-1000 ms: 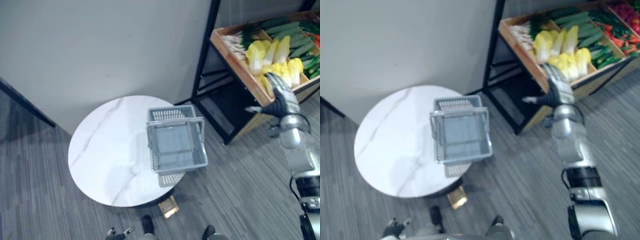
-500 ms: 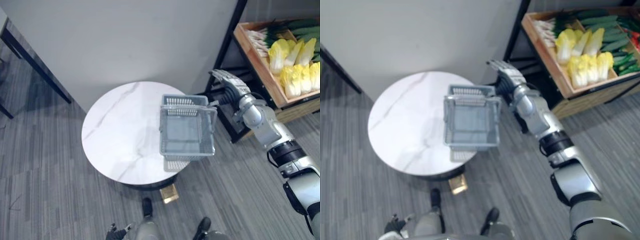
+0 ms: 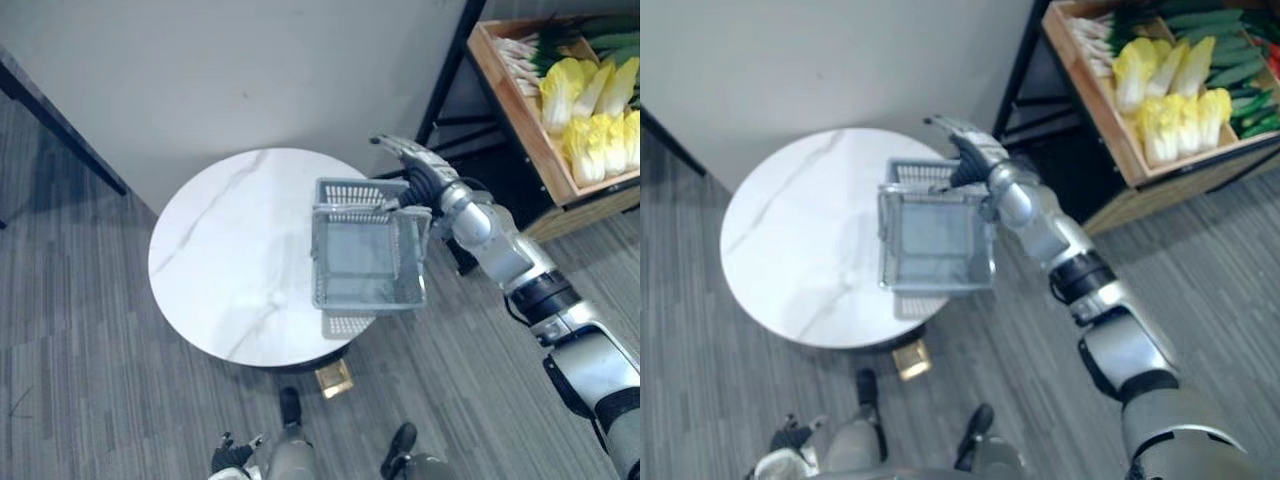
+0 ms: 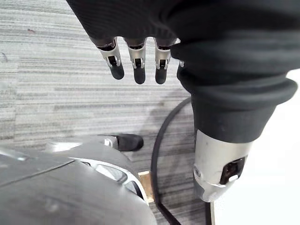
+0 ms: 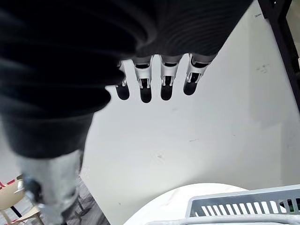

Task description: Pick vegetable in the basket

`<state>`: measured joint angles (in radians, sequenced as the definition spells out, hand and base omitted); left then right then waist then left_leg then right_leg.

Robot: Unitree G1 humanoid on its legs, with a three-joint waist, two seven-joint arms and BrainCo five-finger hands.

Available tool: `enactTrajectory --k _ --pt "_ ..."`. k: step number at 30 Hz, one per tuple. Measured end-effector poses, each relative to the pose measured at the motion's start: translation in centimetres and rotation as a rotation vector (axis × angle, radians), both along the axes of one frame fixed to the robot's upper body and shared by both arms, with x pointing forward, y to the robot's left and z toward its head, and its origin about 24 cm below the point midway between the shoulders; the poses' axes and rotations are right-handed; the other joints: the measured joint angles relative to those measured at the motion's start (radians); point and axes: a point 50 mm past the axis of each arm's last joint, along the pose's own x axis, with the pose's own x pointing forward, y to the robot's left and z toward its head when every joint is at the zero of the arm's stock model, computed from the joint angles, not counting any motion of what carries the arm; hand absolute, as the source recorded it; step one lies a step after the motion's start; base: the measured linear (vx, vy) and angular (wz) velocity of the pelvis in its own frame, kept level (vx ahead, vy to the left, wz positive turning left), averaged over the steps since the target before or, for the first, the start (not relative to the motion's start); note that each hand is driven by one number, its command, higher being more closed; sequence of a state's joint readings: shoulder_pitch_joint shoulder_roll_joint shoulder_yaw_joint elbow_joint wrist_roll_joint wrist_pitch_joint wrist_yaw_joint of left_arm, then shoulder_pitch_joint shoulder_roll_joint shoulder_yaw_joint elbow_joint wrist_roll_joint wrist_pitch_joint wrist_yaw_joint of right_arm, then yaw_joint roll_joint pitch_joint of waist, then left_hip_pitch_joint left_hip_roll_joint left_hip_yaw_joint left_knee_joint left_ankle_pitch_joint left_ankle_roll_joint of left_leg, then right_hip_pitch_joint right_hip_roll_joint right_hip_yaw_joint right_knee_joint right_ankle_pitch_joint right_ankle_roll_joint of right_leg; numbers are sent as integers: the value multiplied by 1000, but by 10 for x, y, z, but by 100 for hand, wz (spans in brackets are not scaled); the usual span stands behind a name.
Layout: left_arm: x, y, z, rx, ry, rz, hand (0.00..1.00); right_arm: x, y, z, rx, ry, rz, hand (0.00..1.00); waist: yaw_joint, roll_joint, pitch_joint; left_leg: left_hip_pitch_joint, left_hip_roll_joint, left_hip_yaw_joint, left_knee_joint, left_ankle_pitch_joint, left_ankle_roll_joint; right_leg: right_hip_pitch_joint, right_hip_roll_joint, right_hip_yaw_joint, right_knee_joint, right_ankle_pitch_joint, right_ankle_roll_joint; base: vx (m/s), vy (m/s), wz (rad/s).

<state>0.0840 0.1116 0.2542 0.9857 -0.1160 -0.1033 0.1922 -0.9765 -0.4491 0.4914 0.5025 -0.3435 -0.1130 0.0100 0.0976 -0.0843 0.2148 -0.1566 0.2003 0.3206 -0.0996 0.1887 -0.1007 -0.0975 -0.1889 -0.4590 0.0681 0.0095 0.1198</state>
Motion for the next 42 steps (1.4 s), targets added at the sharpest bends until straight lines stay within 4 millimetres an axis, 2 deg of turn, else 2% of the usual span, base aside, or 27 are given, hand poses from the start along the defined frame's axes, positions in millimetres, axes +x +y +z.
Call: enactTrajectory --k 3,7,10,16,23,27,31,37,42 --pt "12 -1 4 7 -34 -26 0 4 1 9 -3 -15 -14 0 17 2 30 -14 1 -6 -4 0 -1 -15 0 -2 10 -3 -4 -43 3 3" --pt "12 0 4 1 -48 -5 0 11 5 8 6 10 -34 0 19 1 53 -52 0 -31 -4 4 -3 -44 -6 -25 30 -6 -8 -38 4 17" --pt "13 0 5 -5 -54 7 0 15 2 8 4 25 -62 0 43 0 79 -74 -4 -48 -4 10 1 -58 -13 -40 40 -8 -8 -7 2 16" --pt "15 2 6 -2 -60 10 0 22 -1 15 -1 22 -98 0 46 -8 115 -106 -18 -61 -4 20 13 -81 -33 -56 54 -10 -5 17 9 11" --pt "28 1 10 -1 -93 -1 0 26 -4 7 -71 33 -140 0 45 -8 126 -120 -32 -68 -4 23 17 -92 -44 -60 57 -11 -4 26 8 3" --pt "36 1 13 4 -112 -8 0 29 -4 10 -85 30 -162 0 45 -6 159 -124 -32 -79 -4 23 17 -93 -44 -64 59 -12 -3 -4 -2 2" --pt "38 1 13 6 -116 -15 0 30 -6 12 -96 24 -180 0 45 -5 163 -147 -34 -86 -4 27 21 -113 -49 -74 69 -15 0 6 -4 8" --pt "40 0 14 12 -118 -36 0 36 -19 17 -50 31 -242 0 48 -1 178 -161 -42 -89 -2 32 25 -124 -59 -80 78 -17 1 8 1 4" --pt "42 -3 14 17 -120 -64 0 39 -30 21 -11 23 -292 0 47 15 193 -169 -44 -97 -3 33 27 -127 -59 -85 78 -17 1 -7 -2 4"
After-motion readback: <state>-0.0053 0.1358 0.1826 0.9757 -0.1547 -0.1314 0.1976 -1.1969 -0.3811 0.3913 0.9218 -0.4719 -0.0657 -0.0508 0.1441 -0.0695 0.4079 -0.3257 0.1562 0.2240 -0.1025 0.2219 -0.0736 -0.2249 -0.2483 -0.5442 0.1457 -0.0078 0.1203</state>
